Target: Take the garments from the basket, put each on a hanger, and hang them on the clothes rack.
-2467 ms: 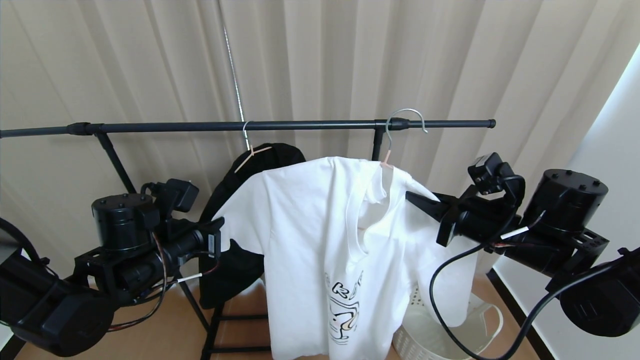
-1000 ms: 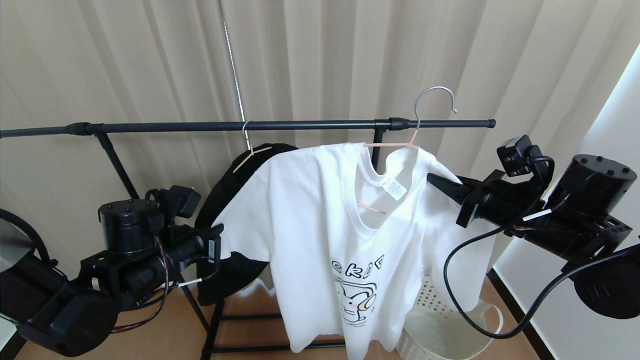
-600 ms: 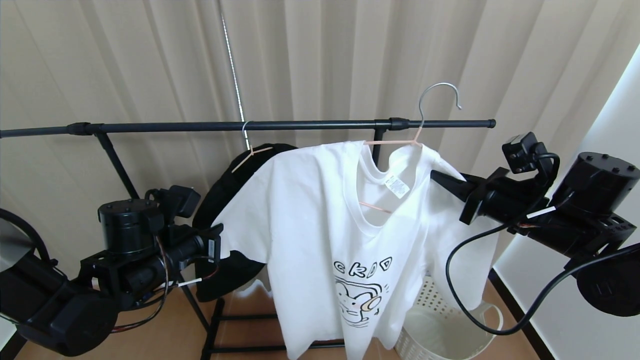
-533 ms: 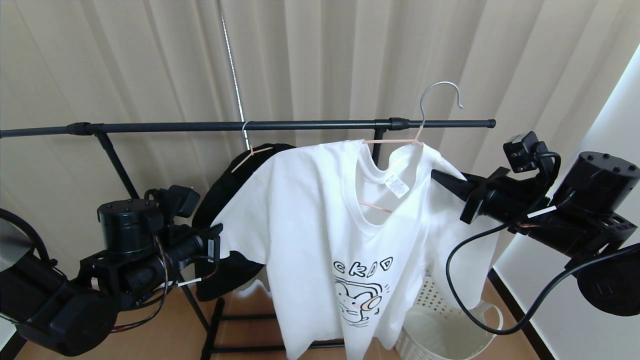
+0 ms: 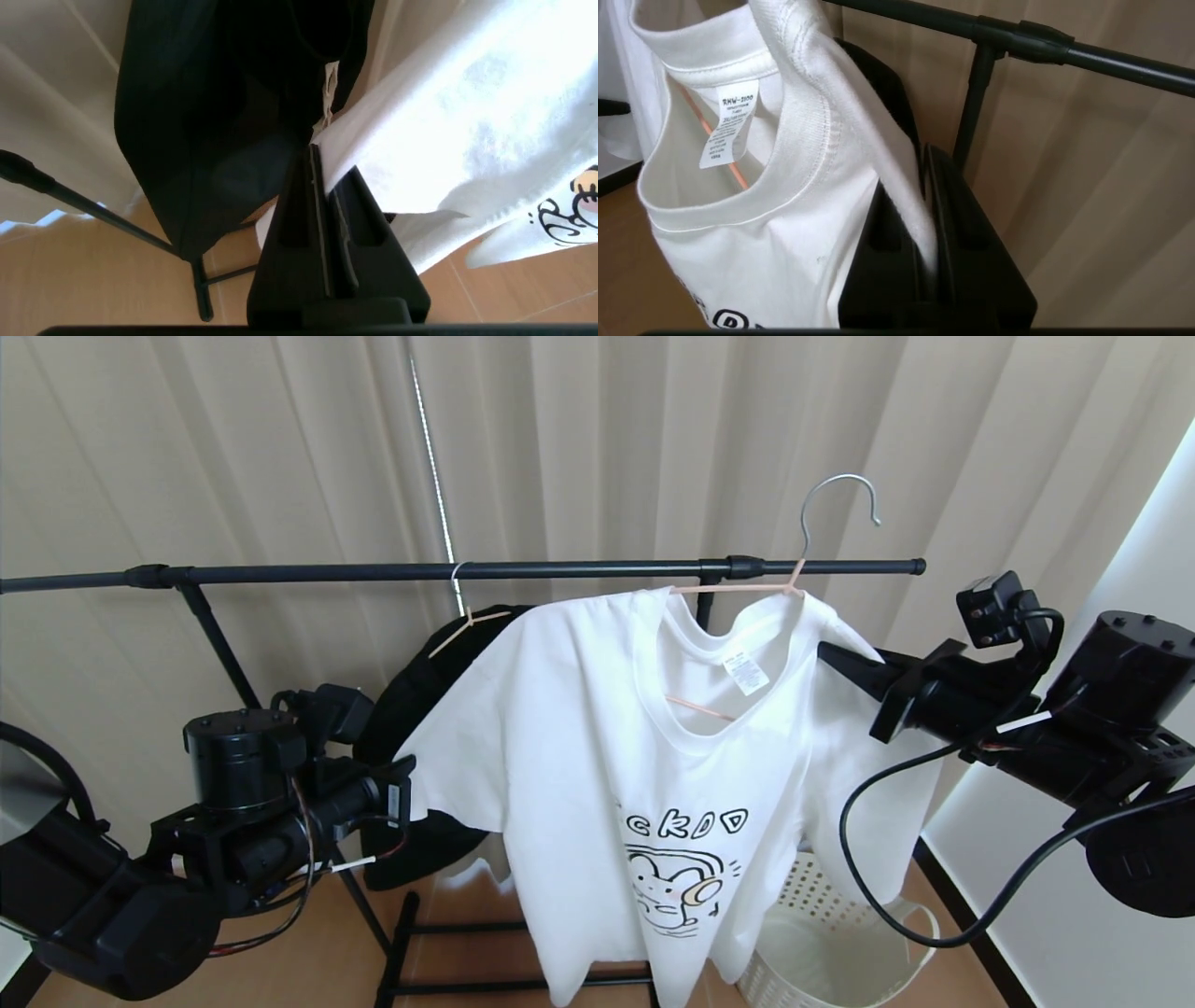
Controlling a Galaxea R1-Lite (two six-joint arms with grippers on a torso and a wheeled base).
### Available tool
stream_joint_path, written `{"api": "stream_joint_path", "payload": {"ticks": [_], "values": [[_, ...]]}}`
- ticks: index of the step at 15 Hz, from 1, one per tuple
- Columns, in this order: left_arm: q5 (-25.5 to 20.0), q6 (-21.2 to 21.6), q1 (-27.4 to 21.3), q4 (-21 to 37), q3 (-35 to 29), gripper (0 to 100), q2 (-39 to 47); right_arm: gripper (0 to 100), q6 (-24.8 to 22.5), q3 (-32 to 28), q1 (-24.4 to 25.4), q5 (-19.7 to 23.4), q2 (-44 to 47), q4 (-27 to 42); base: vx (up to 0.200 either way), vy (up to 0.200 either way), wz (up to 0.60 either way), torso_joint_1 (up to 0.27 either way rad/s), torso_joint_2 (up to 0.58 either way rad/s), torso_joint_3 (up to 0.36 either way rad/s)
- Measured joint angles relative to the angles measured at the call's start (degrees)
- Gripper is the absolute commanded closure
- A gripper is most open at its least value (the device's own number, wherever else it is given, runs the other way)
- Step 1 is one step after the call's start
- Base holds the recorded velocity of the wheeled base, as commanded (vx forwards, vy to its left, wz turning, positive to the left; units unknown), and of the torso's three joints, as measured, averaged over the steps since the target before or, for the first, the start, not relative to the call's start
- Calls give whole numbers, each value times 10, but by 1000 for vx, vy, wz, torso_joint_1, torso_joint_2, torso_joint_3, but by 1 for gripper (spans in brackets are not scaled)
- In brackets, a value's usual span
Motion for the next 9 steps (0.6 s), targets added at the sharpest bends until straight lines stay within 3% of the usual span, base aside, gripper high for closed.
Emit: {"api": "stream_joint_path", "payload": {"ticks": [6,7,9], "values": [[0,2,1,0,1,100,1,100,2,-1,-8,16,-3,0,0,0,0,0,0,0],[-1,4,1,-1,3,0,1,100,2,-1,-8,16,-3,0,0,0,0,0,0,0],[-1,4,1,-12,6,0,3,100,2,0,-8,16,-3,0,0,0,0,0,0,0]]}}
